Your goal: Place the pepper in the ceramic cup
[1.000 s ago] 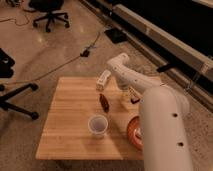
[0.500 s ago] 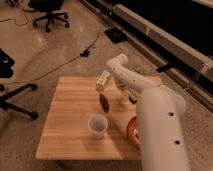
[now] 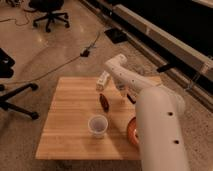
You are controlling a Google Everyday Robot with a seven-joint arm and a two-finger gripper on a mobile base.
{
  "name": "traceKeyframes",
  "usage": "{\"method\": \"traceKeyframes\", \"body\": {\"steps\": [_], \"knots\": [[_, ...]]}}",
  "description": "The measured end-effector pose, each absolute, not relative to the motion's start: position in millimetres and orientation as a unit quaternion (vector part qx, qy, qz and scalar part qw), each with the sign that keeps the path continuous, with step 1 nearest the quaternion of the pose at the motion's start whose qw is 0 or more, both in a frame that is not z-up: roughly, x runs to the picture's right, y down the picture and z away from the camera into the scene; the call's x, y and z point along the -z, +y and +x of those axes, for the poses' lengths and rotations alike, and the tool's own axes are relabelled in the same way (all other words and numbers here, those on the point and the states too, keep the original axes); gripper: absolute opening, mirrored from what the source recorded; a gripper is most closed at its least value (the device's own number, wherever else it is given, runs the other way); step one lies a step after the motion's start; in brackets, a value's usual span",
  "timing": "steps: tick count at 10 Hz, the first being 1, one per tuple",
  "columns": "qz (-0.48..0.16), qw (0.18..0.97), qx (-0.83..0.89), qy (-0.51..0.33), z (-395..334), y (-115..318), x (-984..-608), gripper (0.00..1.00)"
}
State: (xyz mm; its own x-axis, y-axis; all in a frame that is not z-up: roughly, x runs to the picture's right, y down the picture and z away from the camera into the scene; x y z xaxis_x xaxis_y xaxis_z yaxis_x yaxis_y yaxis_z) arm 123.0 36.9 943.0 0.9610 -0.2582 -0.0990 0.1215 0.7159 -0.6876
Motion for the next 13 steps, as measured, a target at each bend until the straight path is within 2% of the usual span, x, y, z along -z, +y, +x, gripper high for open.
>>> {"method": "traceKeyframes", "body": {"steps": [1, 13], "knots": [[-0.362, 0.921, 0.104, 0.095, 118, 34, -937, 0.15], [-0.359, 0.922, 0.116, 0.092, 91, 24, -888, 0.15]]}}
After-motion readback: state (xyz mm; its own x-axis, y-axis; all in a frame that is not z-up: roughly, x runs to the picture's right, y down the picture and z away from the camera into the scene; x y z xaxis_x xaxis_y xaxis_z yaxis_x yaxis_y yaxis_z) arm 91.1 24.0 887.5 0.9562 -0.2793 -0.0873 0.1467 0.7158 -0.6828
